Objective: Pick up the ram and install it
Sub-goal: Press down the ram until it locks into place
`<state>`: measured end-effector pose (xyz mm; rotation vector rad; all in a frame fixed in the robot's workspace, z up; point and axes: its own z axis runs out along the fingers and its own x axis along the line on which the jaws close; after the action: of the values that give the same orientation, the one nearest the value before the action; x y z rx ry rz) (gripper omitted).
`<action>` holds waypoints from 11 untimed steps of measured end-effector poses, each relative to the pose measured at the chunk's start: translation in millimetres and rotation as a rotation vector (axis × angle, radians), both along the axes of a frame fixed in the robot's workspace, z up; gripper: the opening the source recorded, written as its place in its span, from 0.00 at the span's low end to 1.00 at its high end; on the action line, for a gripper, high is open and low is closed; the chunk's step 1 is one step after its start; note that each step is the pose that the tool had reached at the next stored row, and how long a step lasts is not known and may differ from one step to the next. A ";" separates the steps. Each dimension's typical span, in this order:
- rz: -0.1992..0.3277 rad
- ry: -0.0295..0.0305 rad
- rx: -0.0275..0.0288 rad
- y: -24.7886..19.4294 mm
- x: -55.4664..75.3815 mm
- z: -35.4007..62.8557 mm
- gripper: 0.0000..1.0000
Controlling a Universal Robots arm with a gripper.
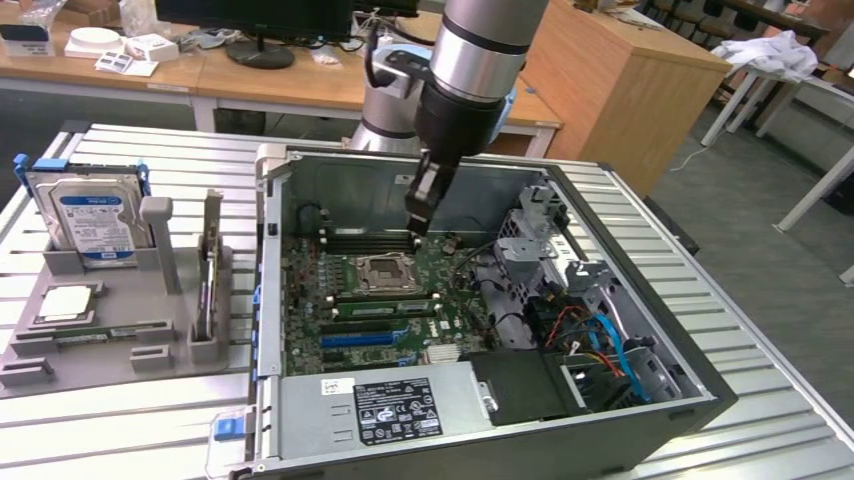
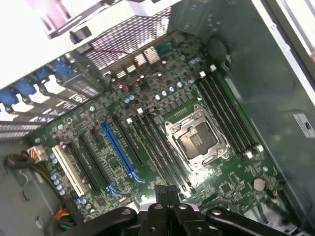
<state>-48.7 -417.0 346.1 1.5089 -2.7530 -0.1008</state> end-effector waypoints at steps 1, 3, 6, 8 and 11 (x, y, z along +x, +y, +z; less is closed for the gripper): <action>-0.016 0.0000 0.0000 0.0 0.0 0.0 0.11; -0.047 0.0000 0.0000 0.0 0.0 0.0 0.11; -0.095 0.0001 0.0000 0.0 -0.1 0.0 0.11; -0.122 0.0000 0.0000 0.0 -0.3 0.0 0.11; -0.168 0.0001 0.0000 0.0 -0.4 0.0 0.11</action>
<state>-49.1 -417.0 346.1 1.2749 -2.8747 -0.1008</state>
